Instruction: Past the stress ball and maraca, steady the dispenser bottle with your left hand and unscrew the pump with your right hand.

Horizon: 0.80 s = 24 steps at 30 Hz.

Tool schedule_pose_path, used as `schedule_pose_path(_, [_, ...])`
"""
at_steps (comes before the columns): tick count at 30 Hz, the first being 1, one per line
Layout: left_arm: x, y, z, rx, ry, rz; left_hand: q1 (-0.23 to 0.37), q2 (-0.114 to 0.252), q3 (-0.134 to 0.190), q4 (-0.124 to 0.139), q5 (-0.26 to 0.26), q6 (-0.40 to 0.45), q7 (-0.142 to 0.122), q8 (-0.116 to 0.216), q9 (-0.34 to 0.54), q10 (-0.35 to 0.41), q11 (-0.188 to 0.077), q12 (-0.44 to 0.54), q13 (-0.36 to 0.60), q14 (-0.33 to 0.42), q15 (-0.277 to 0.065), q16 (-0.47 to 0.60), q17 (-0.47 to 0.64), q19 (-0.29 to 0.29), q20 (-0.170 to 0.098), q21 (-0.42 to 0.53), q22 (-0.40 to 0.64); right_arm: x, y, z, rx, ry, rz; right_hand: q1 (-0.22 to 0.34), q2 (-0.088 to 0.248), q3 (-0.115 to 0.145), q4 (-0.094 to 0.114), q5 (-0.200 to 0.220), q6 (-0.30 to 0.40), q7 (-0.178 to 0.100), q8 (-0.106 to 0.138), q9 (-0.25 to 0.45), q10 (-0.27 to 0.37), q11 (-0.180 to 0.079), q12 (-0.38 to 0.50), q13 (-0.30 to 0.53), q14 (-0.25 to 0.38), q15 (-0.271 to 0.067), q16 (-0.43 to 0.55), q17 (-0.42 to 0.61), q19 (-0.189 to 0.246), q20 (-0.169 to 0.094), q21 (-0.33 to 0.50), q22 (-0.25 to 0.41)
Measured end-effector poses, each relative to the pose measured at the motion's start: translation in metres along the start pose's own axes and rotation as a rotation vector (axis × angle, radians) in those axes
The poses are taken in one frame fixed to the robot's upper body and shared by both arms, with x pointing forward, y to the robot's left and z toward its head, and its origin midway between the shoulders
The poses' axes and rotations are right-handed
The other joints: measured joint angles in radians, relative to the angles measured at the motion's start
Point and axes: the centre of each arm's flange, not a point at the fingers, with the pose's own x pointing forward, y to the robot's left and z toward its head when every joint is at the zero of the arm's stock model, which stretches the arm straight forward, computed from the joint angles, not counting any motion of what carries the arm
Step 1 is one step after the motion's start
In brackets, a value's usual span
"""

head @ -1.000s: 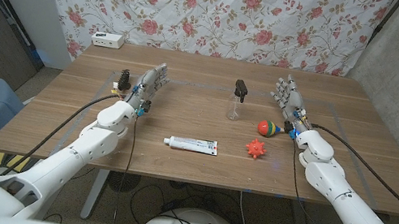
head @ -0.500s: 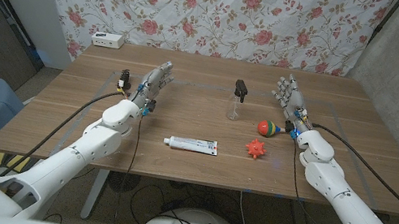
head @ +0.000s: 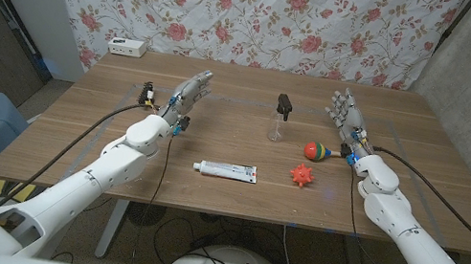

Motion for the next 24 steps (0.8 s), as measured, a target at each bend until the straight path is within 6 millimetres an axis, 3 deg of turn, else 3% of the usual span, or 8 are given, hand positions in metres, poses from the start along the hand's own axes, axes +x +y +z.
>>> schedule_pose_path(9, [0.003,-0.005,0.005,0.032,-0.003,-0.034,0.035,-0.046,-0.01,-0.051,0.0,0.012,-0.013,0.004,0.0,0.02,-0.02,0.004,0.0,0.02,-0.026,0.004,0.0,0.008,-0.009,0.0,0.0,0.003,0.001,0.002,-0.046,0.023,0.002,0.003,-0.003,0.0,0.0,0.0,0.0,0.0,0.0,0.0,0.009,-0.002,0.0,0.0,0.0,0.0,0.0,0.0,0.0,0.0,0.0,0.0])
schedule_pose_path(14, [0.006,-0.008,0.007,0.052,-0.003,-0.068,0.073,-0.084,-0.018,-0.092,0.007,0.016,-0.041,0.007,0.0,0.032,-0.047,0.004,0.0,0.031,-0.037,0.004,0.0,0.019,-0.019,0.0,0.0,0.008,0.003,0.004,-0.063,0.029,0.004,0.003,-0.003,0.0,0.0,0.008,0.001,0.002,0.0,0.0,0.009,-0.002,0.0,0.0,0.006,-0.005,0.004,-0.005,0.0,0.0,0.0,0.0])
schedule_pose_path(24, [0.015,-0.014,0.008,0.089,0.001,-0.153,0.135,-0.145,-0.038,-0.121,0.024,0.019,-0.052,0.011,0.0,0.047,-0.068,0.004,0.0,0.062,-0.037,0.004,0.0,0.025,-0.025,0.0,0.0,0.014,0.006,0.003,-0.07,0.032,0.0,0.002,-0.003,0.003,-0.003,0.008,0.005,0.005,0.004,0.0,0.015,0.0,0.004,0.0,0.013,-0.006,0.005,-0.005,0.0,0.0,0.0,0.0])
